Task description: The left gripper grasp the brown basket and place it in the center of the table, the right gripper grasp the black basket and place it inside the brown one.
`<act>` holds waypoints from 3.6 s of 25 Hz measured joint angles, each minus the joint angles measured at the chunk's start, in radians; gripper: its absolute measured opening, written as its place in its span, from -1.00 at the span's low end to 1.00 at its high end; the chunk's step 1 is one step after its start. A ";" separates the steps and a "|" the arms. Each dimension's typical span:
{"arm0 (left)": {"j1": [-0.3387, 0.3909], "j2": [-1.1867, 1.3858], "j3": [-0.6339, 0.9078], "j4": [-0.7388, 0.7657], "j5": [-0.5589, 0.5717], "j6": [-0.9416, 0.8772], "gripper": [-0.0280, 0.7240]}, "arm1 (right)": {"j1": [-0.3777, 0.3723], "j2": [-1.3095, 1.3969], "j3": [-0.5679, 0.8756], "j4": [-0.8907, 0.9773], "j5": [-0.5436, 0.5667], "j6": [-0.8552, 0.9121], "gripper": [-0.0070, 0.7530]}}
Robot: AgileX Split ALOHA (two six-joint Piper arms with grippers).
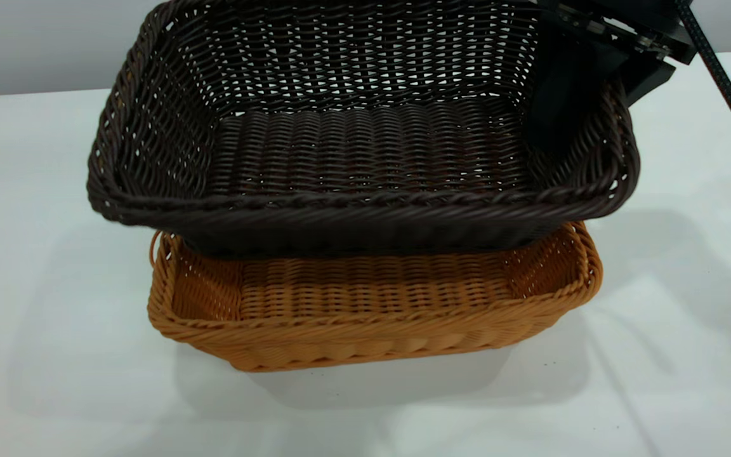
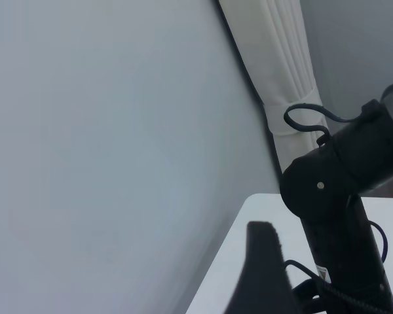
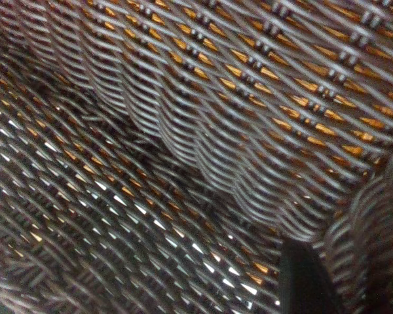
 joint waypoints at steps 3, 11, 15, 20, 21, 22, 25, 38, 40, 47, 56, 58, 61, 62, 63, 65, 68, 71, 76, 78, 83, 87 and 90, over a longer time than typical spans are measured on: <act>0.000 0.000 0.000 0.000 0.005 0.001 0.30 | 0.000 0.003 0.000 0.000 0.001 -0.017 -0.29; 0.000 0.000 0.000 0.000 0.006 0.002 0.30 | 0.000 0.043 0.000 -0.029 0.000 -0.021 -0.29; 0.000 0.000 0.000 0.000 0.006 0.002 0.30 | 0.000 0.068 0.000 -0.024 0.000 -0.021 -0.29; 0.000 0.000 0.000 0.001 0.006 0.002 0.30 | 0.000 0.097 0.000 -0.017 0.000 -0.019 -0.29; 0.000 0.000 0.000 0.002 0.006 0.002 0.30 | 0.000 0.102 0.000 -0.015 0.000 -0.022 -0.29; 0.000 0.000 0.000 0.002 0.005 0.000 0.30 | 0.000 0.106 0.000 -0.012 0.000 -0.025 -0.29; 0.000 0.000 0.000 0.002 0.005 0.000 0.30 | 0.000 0.124 0.000 -0.006 0.000 -0.029 -0.29; 0.000 0.000 0.000 0.002 0.004 0.001 0.30 | 0.000 0.132 0.000 -0.014 0.000 -0.027 -0.29; 0.000 0.000 0.000 0.002 0.004 0.001 0.30 | 0.000 0.131 0.000 -0.014 0.000 -0.027 -0.29; 0.000 0.000 0.000 0.002 0.004 0.001 0.30 | 0.000 0.122 0.000 0.009 0.007 -0.030 0.30; 0.000 0.000 0.001 0.002 0.004 0.001 0.30 | 0.000 0.122 0.000 0.037 0.005 -0.017 0.83; 0.000 0.000 0.001 0.002 0.004 0.001 0.30 | 0.000 0.122 0.000 0.022 0.005 0.000 0.83; 0.000 0.000 0.001 0.002 0.004 0.002 0.30 | 0.000 0.122 0.000 0.012 0.004 0.032 0.83; 0.000 0.000 0.001 0.002 0.004 0.002 0.30 | 0.000 0.119 0.000 0.005 0.004 0.039 0.83; 0.000 0.000 0.001 0.002 0.004 0.002 0.30 | 0.000 0.114 0.000 -0.002 0.003 0.041 0.83; 0.000 0.000 0.001 0.002 0.004 0.002 0.30 | 0.000 0.104 -0.001 -0.018 0.002 0.041 0.84; 0.000 0.000 0.001 0.002 0.004 0.003 0.30 | -0.001 0.088 -0.001 -0.026 0.001 0.049 0.84; 0.000 0.000 0.001 0.002 0.004 0.002 0.30 | -0.001 0.072 -0.001 -0.024 0.001 0.056 0.84; 0.000 0.000 0.001 0.002 0.005 0.002 0.30 | -0.001 0.051 -0.013 -0.076 0.003 0.070 0.84; 0.000 0.000 0.001 0.002 0.011 0.000 0.30 | -0.001 0.040 -0.029 -0.106 0.002 0.093 0.84; 0.000 0.001 0.001 0.002 0.040 0.000 0.30 | -0.001 -0.013 -0.047 -0.123 0.003 0.125 0.84; 0.000 0.001 0.001 0.003 0.078 0.001 0.30 | -0.001 -0.070 -0.047 -0.123 0.003 0.124 0.84; 0.000 -0.001 0.001 0.003 0.099 0.001 0.30 | -0.001 -0.124 -0.047 -0.123 0.003 0.121 0.84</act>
